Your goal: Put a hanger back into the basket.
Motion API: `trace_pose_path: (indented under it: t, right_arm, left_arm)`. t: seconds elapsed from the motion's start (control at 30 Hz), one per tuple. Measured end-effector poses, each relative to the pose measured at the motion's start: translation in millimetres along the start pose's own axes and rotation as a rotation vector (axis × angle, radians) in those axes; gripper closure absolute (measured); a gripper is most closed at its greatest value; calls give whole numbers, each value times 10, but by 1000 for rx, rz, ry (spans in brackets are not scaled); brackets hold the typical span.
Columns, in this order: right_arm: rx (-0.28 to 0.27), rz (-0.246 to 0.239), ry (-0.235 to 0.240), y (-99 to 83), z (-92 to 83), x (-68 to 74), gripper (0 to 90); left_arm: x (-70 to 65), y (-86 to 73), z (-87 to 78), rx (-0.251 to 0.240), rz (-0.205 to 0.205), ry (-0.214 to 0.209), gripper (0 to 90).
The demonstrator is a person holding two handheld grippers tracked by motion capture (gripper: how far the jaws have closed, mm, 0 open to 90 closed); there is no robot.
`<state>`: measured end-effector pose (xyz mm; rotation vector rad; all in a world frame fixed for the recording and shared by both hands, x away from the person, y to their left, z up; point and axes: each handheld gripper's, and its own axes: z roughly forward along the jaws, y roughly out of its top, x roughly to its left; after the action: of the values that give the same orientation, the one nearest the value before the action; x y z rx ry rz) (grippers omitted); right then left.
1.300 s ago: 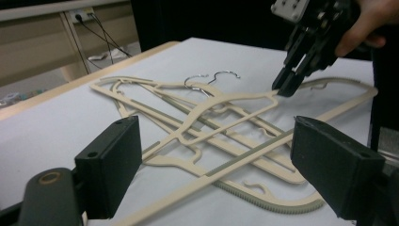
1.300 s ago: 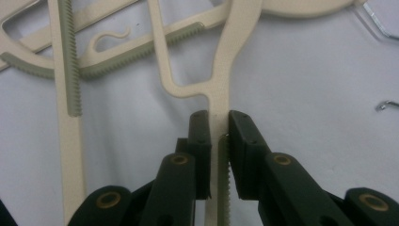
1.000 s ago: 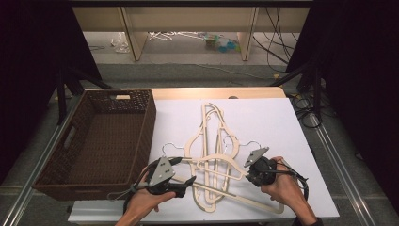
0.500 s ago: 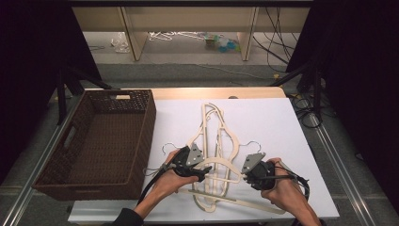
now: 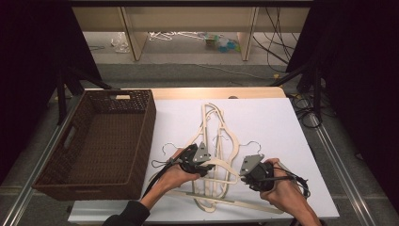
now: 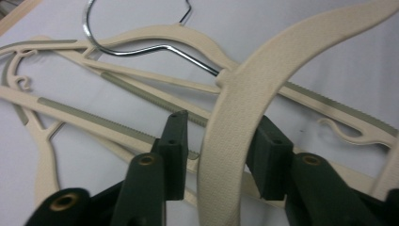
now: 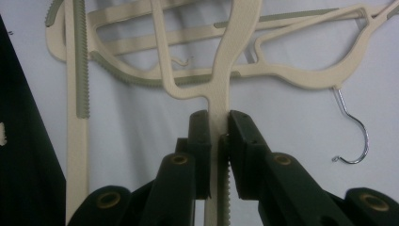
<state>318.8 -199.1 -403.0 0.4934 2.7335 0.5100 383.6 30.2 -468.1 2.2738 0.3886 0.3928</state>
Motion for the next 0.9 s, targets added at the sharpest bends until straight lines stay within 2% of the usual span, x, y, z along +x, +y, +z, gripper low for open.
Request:
trace_pose_path:
  t: [0.13, 0.23, 0.27, 0.33, 0.37, 0.4, 0.47, 0.53, 0.6, 0.67, 0.7, 0.87, 0.9]
  right_arm:
    - [-10, -13, 5, -3, -13, -6, 798]
    - [-28, -27, 13, -27, -23, -20, 798]
    - [-36, -40, 16, -37, -25, -39, 797]
    - [-45, -41, 23, -52, -36, -50, 796]
    - [-54, -51, 32, -62, -42, -55, 797]
    - [-66, -63, 29, -69, -44, -63, 796]
    - [-77, -63, 33, -81, -57, -76, 796]
    - [-91, -60, 30, -90, -74, -91, 793]
    - [-99, -64, 35, -95, -84, -97, 790]
    - [-105, -53, 34, -107, -95, -97, 780]
    - [-109, -51, 38, -109, -97, -100, 776]
    - [-135, -17, 44, -122, -143, -107, 703]
    - [-140, -3, 40, -121, -153, -112, 691]
  left_arm:
    - [22, 16, -62, -7, 19, -43, 684]
    - [46, 54, -170, 2, 47, -79, 696]
    - [33, 65, -197, -12, 31, -83, 701]
    - [42, 87, -288, -6, 60, -106, 710]
    - [43, 101, -330, -16, 60, -118, 716]
    - [33, 112, -353, -33, 42, -129, 721]
    - [27, 154, -433, -41, 41, -147, 731]
    - [17, 193, -510, -25, 37, -170, 742]
    - [4, 206, -537, -29, 26, -180, 754]
    - [-25, 232, -616, -29, 6, -223, 770]
    - [-50, 236, -641, -36, -19, -235, 777]
    - [-112, 269, -763, -44, -35, -274, 819]
    - [-131, 277, -784, -40, -53, -282, 825]
